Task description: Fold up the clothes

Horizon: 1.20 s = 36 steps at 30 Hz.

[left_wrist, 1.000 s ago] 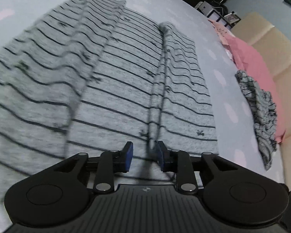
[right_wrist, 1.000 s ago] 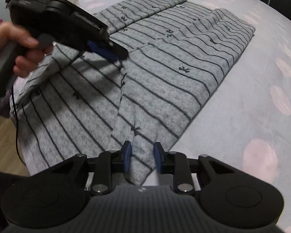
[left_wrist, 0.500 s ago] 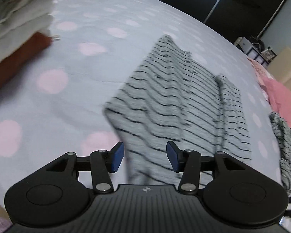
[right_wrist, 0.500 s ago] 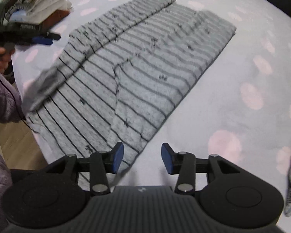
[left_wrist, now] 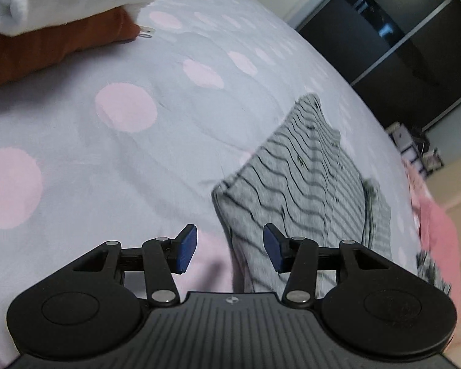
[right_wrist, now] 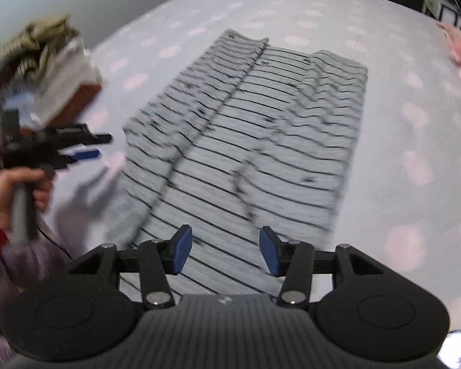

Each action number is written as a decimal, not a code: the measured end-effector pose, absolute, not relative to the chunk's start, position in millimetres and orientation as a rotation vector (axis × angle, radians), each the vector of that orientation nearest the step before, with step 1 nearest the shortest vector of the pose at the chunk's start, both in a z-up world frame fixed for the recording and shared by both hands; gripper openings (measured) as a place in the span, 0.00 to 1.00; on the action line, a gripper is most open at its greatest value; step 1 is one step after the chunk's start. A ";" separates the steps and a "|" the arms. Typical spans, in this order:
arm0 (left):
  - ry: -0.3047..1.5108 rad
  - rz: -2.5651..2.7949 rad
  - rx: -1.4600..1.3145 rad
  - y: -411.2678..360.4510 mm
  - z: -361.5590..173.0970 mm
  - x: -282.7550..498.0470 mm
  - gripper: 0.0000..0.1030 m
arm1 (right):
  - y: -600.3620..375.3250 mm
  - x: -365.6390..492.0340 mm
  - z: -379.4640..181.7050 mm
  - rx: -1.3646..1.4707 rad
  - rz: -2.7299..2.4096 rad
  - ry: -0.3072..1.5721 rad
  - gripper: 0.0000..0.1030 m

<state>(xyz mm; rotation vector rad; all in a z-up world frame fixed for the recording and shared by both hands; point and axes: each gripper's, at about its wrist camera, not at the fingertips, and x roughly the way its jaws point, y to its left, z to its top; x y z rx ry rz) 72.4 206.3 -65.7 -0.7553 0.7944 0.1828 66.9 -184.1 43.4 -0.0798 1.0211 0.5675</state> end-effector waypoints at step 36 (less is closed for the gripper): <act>0.613 -0.395 0.288 -18.6 -32.9 106.4 0.09 | -209.7 85.2 -17.5 0.050 0.455 1.096 0.54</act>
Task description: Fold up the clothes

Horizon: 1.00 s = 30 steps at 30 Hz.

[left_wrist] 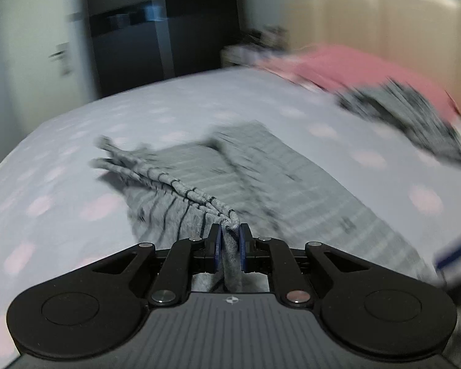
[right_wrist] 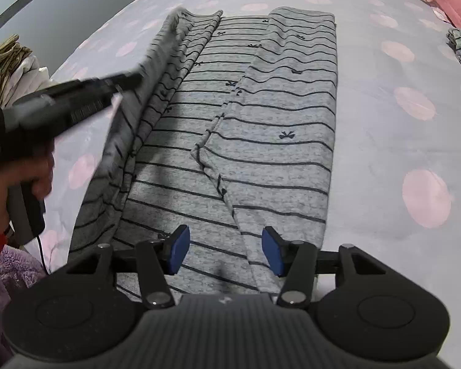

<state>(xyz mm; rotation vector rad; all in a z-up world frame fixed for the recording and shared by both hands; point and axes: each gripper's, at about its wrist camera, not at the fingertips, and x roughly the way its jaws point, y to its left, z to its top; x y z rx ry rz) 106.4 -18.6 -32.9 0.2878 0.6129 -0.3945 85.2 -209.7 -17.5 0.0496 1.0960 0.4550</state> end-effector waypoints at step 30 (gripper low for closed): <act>0.647 -0.352 0.600 -24.9 -46.4 32.8 0.33 | -220.2 87.4 -10.7 0.047 0.392 1.053 0.54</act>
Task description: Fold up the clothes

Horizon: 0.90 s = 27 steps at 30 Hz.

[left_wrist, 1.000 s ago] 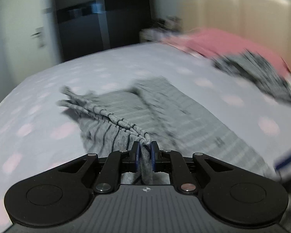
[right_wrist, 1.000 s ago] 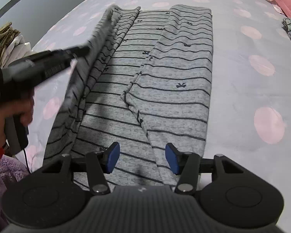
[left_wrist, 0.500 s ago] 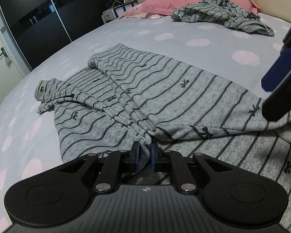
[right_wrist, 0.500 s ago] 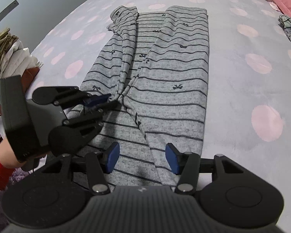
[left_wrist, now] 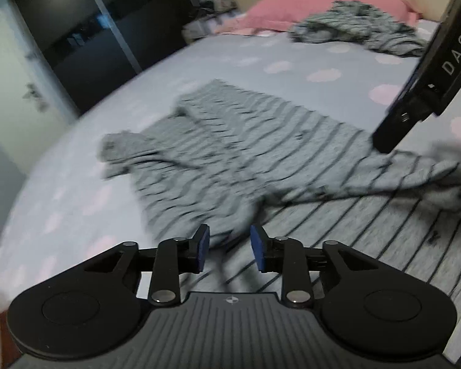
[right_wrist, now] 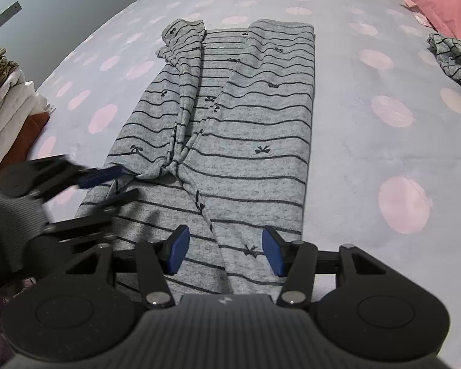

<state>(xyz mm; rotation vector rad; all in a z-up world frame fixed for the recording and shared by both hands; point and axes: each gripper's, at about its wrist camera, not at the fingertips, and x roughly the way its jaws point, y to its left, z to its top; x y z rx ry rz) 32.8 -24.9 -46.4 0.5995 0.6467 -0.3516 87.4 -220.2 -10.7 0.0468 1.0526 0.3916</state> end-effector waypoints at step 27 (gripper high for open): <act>0.852 -0.174 0.580 0.2 -75.4 18.4 0.10 | -166.2 98.6 -22.1 -0.012 0.472 1.056 0.51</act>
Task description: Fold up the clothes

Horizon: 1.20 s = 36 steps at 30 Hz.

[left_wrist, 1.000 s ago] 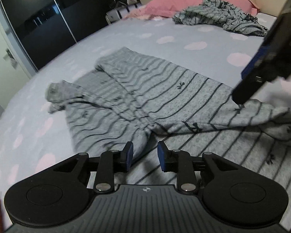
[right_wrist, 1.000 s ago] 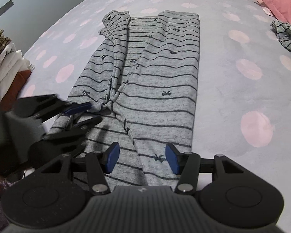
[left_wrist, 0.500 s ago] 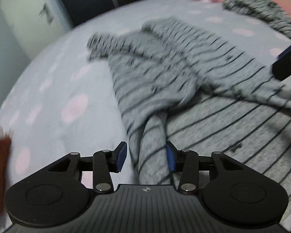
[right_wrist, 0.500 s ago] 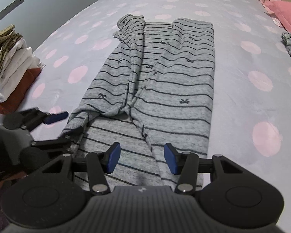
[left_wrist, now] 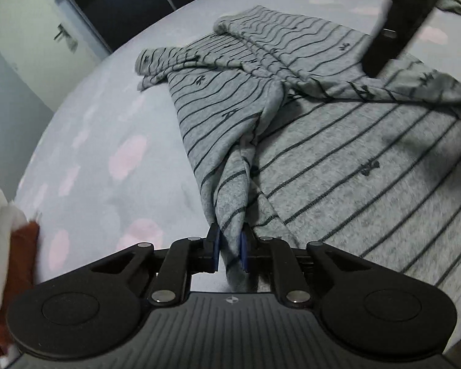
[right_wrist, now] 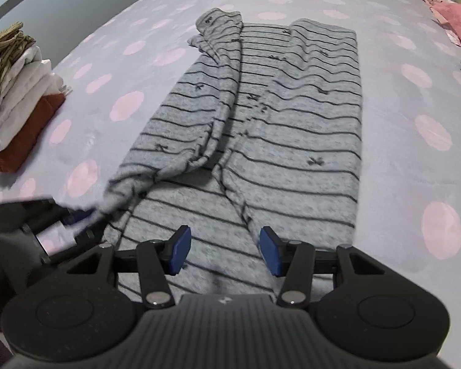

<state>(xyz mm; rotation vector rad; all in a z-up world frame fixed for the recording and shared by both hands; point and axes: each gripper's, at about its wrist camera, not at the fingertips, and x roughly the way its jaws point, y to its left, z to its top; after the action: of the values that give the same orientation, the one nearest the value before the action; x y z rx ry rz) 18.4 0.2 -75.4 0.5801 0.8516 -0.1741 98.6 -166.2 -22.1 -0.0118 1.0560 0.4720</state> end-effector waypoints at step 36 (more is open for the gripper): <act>0.841 -0.302 0.404 10.3 -51.8 33.5 0.02 | -124.1 165.4 -62.3 0.107 0.418 1.189 0.01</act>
<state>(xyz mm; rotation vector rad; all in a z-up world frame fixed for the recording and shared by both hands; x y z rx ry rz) 33.5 10.3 -51.8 0.4043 0.8414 -0.3023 165.4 -124.1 -62.3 0.1068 1.1890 0.4178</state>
